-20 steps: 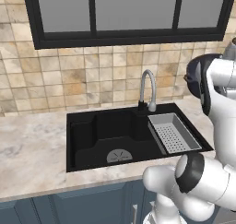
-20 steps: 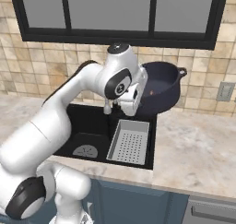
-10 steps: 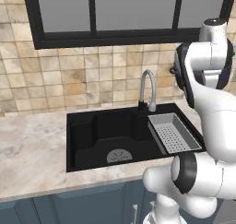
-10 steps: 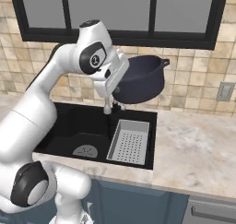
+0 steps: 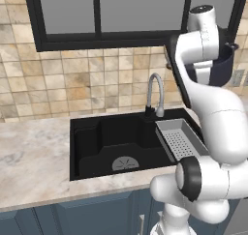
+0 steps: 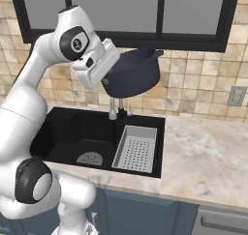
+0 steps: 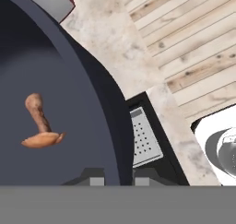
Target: Dump the mushroom from the pot into the sink. Then turn on the water and wash the mushroom. Then turn off the water and put the mushroom back in the pot.
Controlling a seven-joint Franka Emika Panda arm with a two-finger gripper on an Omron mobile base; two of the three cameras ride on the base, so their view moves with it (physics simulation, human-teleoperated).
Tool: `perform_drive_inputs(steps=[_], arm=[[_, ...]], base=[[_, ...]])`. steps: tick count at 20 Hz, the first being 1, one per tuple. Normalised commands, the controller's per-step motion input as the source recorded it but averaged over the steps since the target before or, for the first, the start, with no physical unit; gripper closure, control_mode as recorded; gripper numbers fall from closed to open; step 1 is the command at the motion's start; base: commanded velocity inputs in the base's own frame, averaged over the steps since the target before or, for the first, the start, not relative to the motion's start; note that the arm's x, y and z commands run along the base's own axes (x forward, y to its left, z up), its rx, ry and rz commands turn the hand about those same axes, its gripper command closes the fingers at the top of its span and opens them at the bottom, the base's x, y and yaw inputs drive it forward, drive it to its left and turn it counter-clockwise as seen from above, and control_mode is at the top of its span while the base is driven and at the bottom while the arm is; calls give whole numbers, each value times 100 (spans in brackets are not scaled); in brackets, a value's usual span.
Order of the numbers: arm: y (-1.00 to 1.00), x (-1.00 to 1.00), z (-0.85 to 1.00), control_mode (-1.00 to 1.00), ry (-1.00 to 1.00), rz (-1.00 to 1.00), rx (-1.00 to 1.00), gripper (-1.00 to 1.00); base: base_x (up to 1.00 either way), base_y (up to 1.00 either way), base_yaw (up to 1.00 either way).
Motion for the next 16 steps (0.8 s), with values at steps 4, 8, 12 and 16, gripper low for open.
perform_drive_inputs(steps=[4, 8, 12, 16], arm=[[38, 0, 19, -100, -1, 0, -16, 100], [43, 0, 15, -100, -4, 0, -18, 100], [35, -15, 20, -100, -6, 0, -18, 100], [34, -2, 3, -100, -4, 0, -19, 100]], base=[[0, 0, 0], [0, 0, 0], [0, 0, 0], [0, 0, 0]])
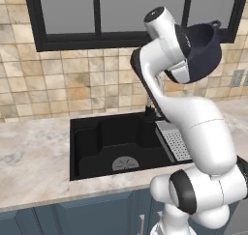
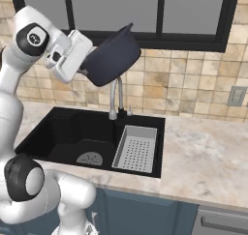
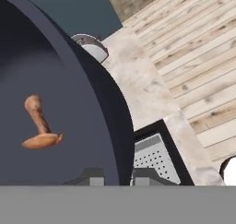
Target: Dump the mushroom from the pot into the sink. Then turn on the water and wash the mushroom. Then turn off the water and put the mushroom back in the pot.
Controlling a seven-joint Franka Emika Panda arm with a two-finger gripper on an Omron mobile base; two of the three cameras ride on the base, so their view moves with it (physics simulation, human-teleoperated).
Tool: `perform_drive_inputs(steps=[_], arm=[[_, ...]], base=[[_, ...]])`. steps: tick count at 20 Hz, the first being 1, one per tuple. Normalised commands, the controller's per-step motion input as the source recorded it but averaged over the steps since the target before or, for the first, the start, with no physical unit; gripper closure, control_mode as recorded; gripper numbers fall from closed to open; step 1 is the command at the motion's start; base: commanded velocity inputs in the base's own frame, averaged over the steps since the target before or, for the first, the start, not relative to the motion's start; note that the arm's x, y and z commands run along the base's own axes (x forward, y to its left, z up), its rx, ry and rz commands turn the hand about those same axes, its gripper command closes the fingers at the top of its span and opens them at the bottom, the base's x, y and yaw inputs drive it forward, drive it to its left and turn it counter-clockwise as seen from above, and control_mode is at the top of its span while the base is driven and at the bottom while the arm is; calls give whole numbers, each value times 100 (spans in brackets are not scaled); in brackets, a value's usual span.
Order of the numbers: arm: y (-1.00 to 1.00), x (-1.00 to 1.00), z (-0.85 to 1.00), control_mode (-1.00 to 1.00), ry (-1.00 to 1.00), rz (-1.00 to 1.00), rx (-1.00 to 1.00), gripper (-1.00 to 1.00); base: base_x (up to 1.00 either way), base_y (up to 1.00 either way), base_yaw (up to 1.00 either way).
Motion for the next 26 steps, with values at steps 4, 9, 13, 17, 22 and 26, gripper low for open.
perform_drive_inputs(steps=[4, 9, 13, 17, 22, 26], arm=[[40, 0, 0, -100, 0, 0, -21, 100], [41, 5, 0, -100, 0, 0, -24, 100], [20, 18, 0, -100, 2, 0, -22, 100], [11, 24, 0, -100, 0, 0, -19, 100], [2, 18, 0, -100, 0, 0, -10, 100], [0, 6, 0, -100, 0, 0, -7, 100]], base=[[0, 0, 0], [0, 0, 0], [0, 0, 0], [0, 0, 0], [0, 0, 0], [0, 0, 0]])
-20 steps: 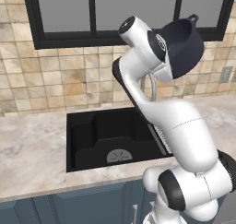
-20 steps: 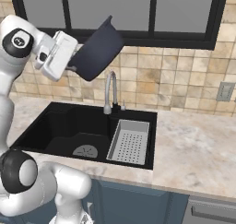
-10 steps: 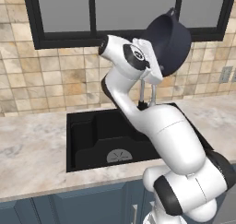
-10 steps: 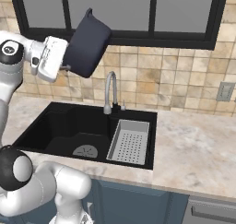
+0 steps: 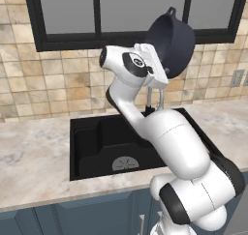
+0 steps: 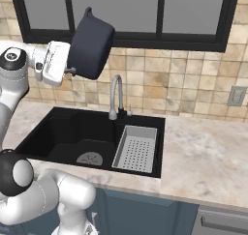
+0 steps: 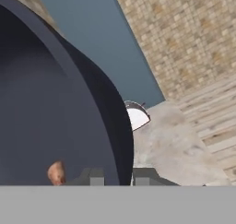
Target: Dump the mushroom from the pot into the sink. Then turn on the water and wash the mushroom. Then turn off the water and put the mushroom back in the pot.
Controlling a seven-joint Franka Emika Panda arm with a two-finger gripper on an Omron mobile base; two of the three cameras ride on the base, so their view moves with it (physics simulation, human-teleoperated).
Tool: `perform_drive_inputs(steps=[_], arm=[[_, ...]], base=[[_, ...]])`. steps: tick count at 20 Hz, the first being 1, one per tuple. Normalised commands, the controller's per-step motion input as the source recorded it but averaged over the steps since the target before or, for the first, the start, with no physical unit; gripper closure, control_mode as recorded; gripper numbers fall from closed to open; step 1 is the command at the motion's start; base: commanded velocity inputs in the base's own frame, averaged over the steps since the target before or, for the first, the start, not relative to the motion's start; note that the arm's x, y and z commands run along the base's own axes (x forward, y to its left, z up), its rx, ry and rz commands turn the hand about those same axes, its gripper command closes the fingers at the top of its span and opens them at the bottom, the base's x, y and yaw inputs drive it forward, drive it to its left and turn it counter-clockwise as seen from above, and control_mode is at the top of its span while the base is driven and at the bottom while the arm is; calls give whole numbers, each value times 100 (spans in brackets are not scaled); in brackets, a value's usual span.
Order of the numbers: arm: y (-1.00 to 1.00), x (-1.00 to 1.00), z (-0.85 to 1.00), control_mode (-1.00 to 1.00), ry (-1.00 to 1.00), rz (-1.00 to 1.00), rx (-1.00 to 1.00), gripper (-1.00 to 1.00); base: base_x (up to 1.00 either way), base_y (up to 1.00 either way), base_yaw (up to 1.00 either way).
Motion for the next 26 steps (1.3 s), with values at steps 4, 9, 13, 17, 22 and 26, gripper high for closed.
perform_drive_inputs(steps=[4, 9, 13, 17, 22, 26], arm=[[0, 3, 0, -100, 0, 0, -7, 100], [11, 11, 0, -100, 0, 0, -13, 100], [14, 11, 0, -100, 0, 0, -14, 100], [12, 8, 0, -100, 0, 0, -12, 100], [3, 4, 0, -100, 0, 0, -10, 100], [0, 2, 0, -100, 0, -3, -4, 100]], base=[[0, 0, 0], [0, 0, 0], [0, 0, 0], [0, 0, 0], [0, 0, 0], [0, 0, 0]])
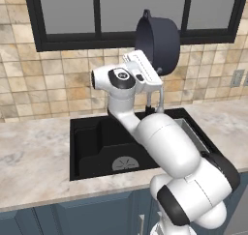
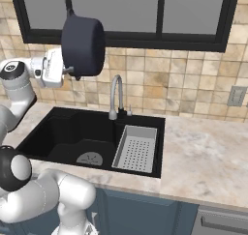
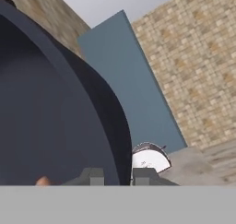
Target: Dump the mushroom from the pot into the sink. Then turn on the water and wash the mushroom. Then turn off the water and put the mushroom back in the pot.
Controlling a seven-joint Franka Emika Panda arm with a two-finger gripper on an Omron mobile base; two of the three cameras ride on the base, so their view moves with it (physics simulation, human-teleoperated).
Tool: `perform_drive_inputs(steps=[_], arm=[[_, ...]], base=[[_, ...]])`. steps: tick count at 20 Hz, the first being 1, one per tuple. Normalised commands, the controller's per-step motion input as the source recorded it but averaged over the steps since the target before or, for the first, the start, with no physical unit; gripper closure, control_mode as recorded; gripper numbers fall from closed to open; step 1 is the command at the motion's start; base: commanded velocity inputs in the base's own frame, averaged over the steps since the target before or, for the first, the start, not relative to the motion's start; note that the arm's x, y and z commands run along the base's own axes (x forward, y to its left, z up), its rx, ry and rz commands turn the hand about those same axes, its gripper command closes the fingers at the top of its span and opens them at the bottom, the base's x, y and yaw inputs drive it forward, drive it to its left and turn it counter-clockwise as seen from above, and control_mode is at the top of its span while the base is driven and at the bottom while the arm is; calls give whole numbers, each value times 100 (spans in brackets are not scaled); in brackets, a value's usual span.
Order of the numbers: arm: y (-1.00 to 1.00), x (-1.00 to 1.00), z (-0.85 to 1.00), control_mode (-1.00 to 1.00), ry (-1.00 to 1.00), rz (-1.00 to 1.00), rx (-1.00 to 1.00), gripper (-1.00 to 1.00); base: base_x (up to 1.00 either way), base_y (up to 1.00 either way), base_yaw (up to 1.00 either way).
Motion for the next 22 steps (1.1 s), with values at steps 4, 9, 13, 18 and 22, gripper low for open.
perform_drive_inputs(steps=[4, 9, 13, 18, 22], arm=[[0, 1, -1, -100, 0, -5, -2, 100], [0, 0, -8, -100, 0, -5, -2, 100], [0, 6, -14, -100, 0, -4, -5, 100], [0, 14, -16, -100, 0, -3, -7, 100], [0, 20, -15, -100, 0, -3, -6, 100]], base=[[0, 0, 0], [0, 0, 0], [0, 0, 0], [0, 0, 0], [0, 0, 0]])
